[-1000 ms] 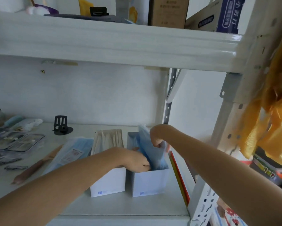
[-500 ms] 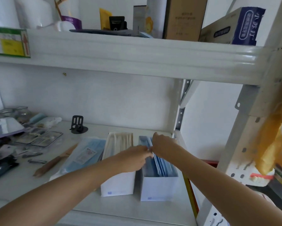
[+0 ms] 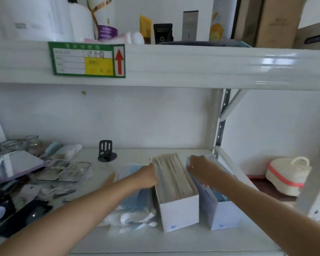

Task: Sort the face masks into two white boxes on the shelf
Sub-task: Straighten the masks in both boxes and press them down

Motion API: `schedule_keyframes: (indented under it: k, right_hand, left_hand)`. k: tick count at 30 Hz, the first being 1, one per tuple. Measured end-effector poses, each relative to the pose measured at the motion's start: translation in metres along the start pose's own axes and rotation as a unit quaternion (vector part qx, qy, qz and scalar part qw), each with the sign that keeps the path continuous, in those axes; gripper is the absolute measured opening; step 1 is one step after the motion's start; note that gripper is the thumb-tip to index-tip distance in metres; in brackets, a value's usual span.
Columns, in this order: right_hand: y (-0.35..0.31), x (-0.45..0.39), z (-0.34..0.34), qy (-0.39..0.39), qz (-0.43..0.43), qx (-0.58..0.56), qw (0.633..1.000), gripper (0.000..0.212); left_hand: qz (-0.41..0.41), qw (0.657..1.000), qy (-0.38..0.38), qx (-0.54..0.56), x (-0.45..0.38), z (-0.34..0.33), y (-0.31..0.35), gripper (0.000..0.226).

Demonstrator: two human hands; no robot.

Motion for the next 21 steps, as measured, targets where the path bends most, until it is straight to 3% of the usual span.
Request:
schedule_keyframes:
  k: [10, 14, 17, 21]
  right_hand:
    - [-0.091, 0.022, -0.052, -0.004, 0.070, 0.115, 0.991, 0.038]
    - [-0.087, 0.020, -0.060, -0.055, 0.086, 0.165, 0.981, 0.032]
    - [-0.075, 0.022, -0.058, -0.063, 0.076, 0.229, 0.969, 0.030]
    - [-0.057, 0.026, -0.047, -0.039, 0.022, 0.285, 0.957, 0.045]
  left_hand:
    - [-0.116, 0.993, -0.005, 0.003, 0.013, 0.005, -0.016, 0.037]
    - [-0.173, 0.985, -0.012, -0.016, 0.017, -0.004, -0.021, 0.037]
    - [-0.171, 0.985, -0.021, -0.012, 0.017, -0.007, -0.025, 0.036]
    - [-0.168, 0.985, -0.038, -0.028, 0.020, -0.008, -0.027, 0.038]
Point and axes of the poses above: each hand's wrist, its own x-axis away from the middle knuckle, its own z-axis out of the back of the hand, y = z × x, the point moved 8 cm from there along -x, towards the middle knuckle
